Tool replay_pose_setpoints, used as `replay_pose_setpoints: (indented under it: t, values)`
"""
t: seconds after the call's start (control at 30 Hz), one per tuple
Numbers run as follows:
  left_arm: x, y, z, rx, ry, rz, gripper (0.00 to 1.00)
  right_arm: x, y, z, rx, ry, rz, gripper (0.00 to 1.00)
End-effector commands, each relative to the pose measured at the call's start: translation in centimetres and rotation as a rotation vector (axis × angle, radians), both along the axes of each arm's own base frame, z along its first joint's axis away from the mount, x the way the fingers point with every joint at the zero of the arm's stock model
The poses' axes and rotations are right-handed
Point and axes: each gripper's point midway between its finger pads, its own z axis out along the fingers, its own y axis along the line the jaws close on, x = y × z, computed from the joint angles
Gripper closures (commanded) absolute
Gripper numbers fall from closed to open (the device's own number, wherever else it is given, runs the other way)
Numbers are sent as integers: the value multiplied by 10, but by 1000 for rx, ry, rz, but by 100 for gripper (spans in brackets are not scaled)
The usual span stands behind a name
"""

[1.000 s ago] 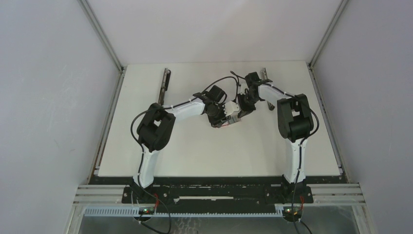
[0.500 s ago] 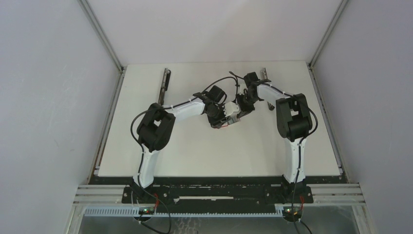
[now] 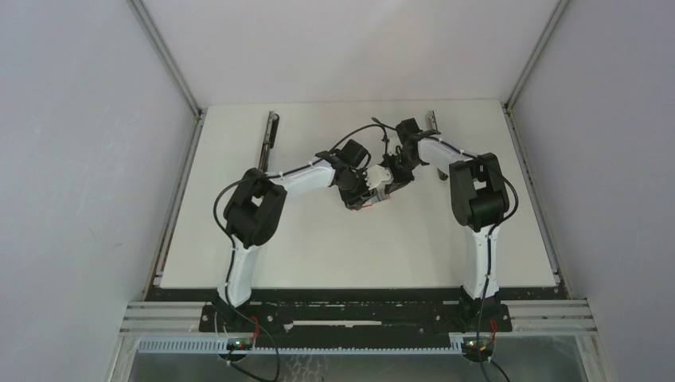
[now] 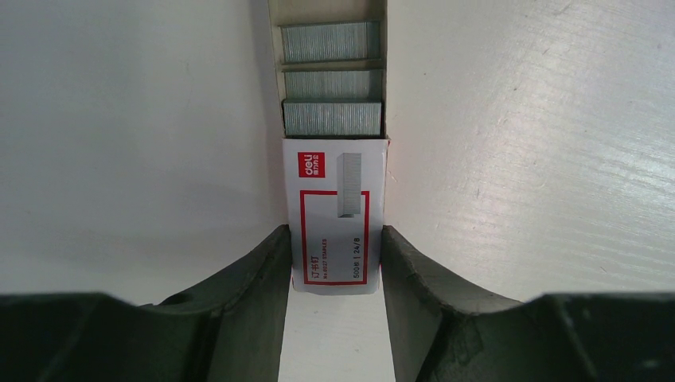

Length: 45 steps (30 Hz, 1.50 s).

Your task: Unload the staples from the stapler

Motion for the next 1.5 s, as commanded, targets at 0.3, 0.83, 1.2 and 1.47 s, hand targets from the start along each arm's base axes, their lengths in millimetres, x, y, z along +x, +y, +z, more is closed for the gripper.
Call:
replay_pose_setpoints:
  t: [0.3, 0.83, 1.2, 1.47]
  values:
    - [1, -8, 2, -24, 21, 37, 51, 2, 22, 17, 94, -20, -6, 98]
    - [4, -13, 1, -44, 18, 52, 51, -13, 42, 9, 166, 44, 24, 96]
    - [4, -12, -2, -36, 21, 53, 51, -16, 40, 6, 170, 63, 17, 87]
    - [5, -12, -1, -35, 14, 51, 51, -9, 25, 11, 218, 75, -35, 75]
